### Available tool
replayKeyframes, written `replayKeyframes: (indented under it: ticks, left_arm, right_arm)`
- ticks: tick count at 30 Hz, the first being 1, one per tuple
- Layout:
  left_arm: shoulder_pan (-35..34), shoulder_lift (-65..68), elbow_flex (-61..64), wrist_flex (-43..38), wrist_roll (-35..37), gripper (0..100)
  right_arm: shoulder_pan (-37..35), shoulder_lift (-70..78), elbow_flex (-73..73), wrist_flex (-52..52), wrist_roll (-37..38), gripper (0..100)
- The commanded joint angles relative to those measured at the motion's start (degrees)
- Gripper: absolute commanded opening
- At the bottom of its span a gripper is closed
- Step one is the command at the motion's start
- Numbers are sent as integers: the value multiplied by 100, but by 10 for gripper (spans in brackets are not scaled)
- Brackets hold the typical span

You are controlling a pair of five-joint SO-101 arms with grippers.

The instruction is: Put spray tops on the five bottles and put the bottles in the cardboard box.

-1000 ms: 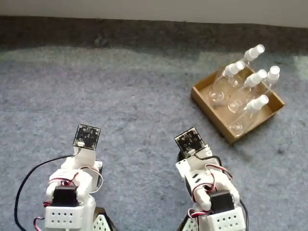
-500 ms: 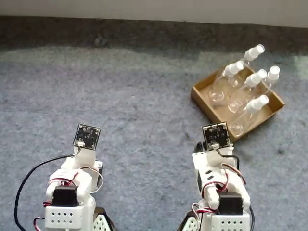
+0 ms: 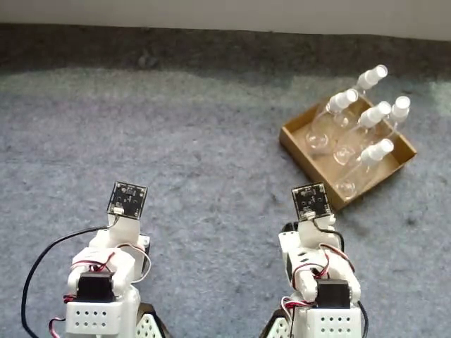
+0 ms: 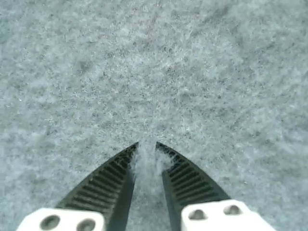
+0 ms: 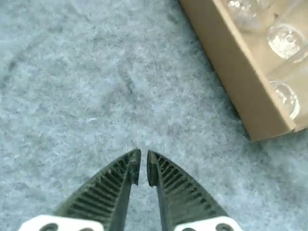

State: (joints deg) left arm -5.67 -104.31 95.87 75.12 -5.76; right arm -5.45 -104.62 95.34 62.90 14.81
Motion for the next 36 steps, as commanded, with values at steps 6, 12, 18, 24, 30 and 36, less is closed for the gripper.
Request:
replayKeyframes:
  ticks: [6, 12, 18, 24, 30, 36]
  left_arm:
    - [-84, -4, 119, 18, 44, 5]
    - [-84, -4, 119, 18, 44, 5]
    - [-84, -4, 119, 18, 44, 5]
    - [-84, -4, 119, 18, 44, 5]
    - [-92, -4, 119, 26, 18, 5]
    - [-66, -4, 119, 26, 35, 5]
  right_arm:
    - [92, -75, 488, 13, -62, 6]
    - [92, -75, 646, 48, -62, 6]
    - [101, -57, 655, 154, -62, 6]
    - [92, -66, 655, 901, -35, 6]
    - [92, -66, 655, 901, -62, 5]
    - [92, -66, 655, 901, -237, 5]
